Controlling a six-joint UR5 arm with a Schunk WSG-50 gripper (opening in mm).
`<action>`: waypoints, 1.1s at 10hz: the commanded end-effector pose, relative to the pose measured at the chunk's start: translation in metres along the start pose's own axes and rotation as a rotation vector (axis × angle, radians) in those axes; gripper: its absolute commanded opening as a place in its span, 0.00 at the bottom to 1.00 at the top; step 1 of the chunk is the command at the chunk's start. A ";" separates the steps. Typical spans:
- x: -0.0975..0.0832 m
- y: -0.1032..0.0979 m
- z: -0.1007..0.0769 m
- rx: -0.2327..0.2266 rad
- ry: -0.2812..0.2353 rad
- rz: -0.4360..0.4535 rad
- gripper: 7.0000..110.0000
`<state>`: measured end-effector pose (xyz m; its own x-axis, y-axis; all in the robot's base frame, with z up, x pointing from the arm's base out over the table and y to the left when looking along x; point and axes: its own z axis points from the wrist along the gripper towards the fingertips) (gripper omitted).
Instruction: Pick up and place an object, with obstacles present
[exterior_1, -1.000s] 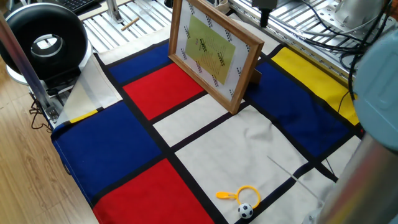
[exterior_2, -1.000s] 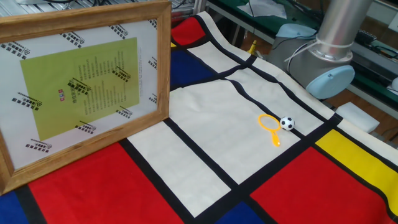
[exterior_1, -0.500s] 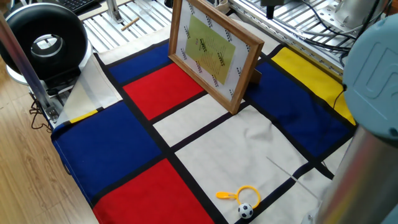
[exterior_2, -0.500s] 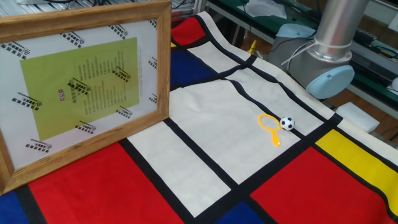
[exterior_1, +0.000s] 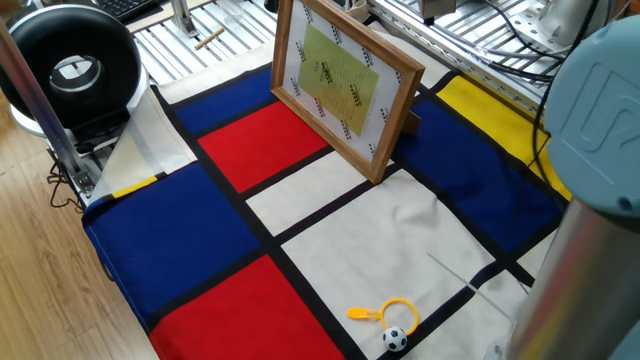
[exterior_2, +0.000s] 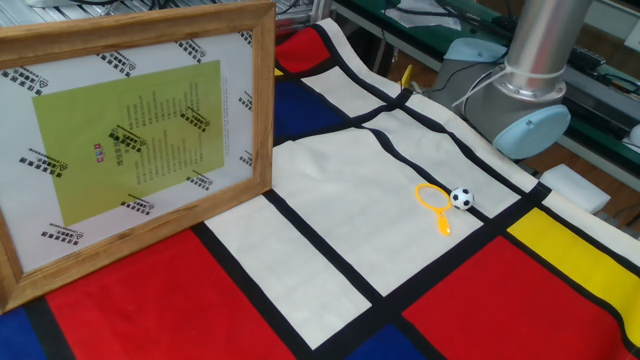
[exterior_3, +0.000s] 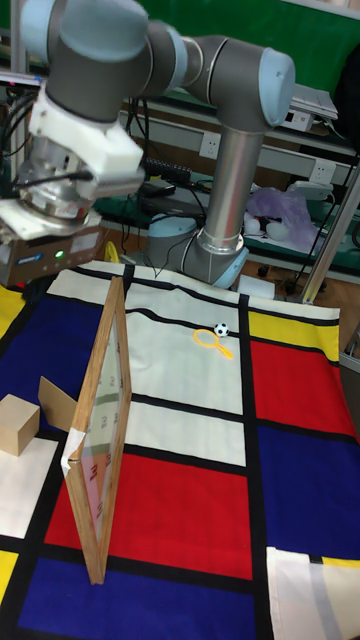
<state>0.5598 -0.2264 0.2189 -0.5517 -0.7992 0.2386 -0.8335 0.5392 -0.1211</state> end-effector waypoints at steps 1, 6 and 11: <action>-0.003 -0.006 0.016 0.001 0.008 -0.045 0.00; 0.007 -0.024 0.015 0.076 0.045 0.106 0.00; -0.002 -0.022 0.016 0.066 0.010 0.022 0.00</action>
<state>0.5759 -0.2460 0.2076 -0.6003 -0.7543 0.2658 -0.7997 0.5644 -0.2045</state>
